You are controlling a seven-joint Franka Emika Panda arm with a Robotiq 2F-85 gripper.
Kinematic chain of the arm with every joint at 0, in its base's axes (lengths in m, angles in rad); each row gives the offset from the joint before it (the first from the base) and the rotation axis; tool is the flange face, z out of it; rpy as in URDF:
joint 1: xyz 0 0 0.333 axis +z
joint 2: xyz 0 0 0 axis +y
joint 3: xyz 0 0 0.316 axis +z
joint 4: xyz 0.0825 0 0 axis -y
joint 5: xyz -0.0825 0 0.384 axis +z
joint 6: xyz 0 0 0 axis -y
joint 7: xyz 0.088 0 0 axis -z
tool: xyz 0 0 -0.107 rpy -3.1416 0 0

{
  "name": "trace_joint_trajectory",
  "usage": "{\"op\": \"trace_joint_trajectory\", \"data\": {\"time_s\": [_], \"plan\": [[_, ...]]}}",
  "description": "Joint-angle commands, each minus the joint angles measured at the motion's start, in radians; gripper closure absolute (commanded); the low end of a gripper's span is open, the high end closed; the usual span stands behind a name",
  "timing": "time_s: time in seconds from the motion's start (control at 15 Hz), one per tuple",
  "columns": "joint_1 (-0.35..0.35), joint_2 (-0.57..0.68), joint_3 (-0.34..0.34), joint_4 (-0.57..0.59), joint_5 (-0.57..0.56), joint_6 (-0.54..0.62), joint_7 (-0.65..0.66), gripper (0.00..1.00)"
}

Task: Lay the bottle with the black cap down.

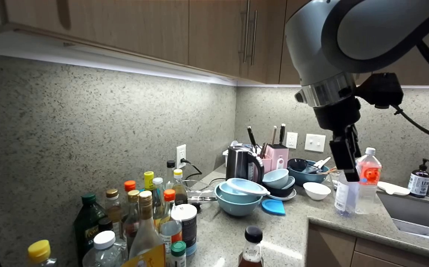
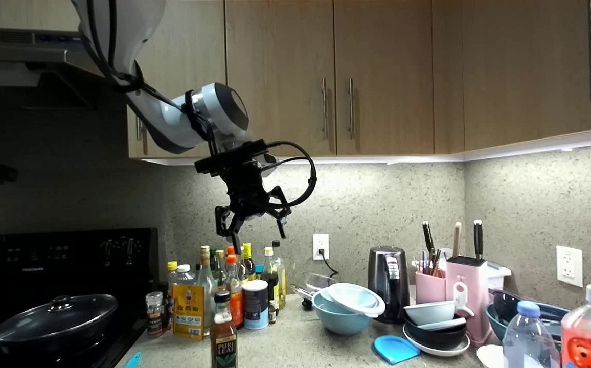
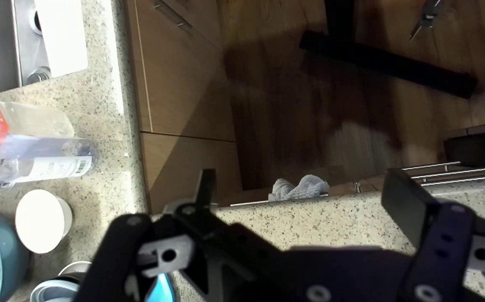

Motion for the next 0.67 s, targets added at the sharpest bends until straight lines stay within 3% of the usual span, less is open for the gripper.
{"op": "trace_joint_trajectory", "data": {"time_s": [0.0, 0.27, 0.6], "plan": [[0.002, 0.000, -0.003, 0.002, 0.000, -0.003, 0.000, 0.00], [0.001, 0.015, -0.007, 0.007, 0.012, 0.013, -0.009, 0.00], [0.026, 0.157, 0.011, 0.058, 0.124, 0.081, -0.077, 0.00]]}}
